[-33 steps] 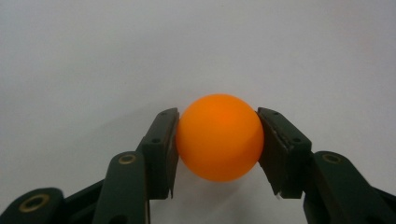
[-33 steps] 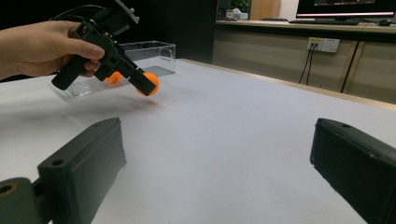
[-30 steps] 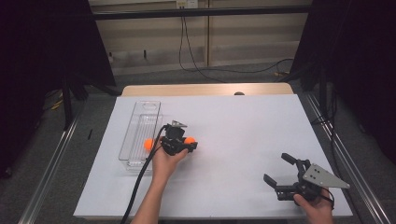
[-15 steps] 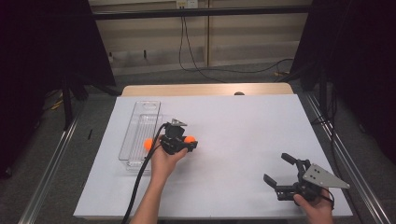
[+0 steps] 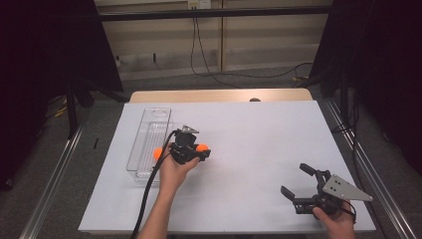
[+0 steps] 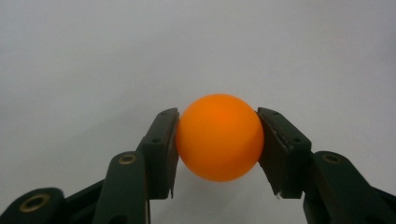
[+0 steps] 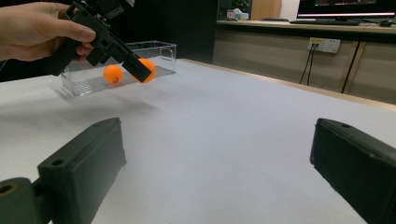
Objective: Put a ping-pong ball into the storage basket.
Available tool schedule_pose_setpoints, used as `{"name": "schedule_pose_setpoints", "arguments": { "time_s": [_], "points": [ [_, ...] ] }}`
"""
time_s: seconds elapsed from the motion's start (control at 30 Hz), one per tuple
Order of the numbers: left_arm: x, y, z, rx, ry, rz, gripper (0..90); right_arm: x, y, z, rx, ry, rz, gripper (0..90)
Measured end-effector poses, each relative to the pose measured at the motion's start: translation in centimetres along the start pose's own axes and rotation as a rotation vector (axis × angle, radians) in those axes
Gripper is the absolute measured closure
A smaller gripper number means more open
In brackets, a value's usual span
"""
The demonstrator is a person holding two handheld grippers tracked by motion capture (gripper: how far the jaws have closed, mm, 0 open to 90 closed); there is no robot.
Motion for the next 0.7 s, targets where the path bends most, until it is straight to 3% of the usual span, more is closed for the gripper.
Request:
{"name": "schedule_pose_setpoints", "arguments": {
  "time_s": [0.7],
  "points": [
    [-1.3, 0.4, 0.5, -0.006, -0.019, 0.003, 50.8, 0.0, 0.0, 0.0, 0.0, 0.001, 0.001, 2.7]
  ]
}}
Point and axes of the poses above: each handheld gripper's, and its own axes: x roughly forward along the jaws, z roughly out of its top, y roughly to its left, the point moved 9 cm from there along x, roughly forward along the jaws, and after that the axes turned 5 degrees about -x, right-handed, at the moved point
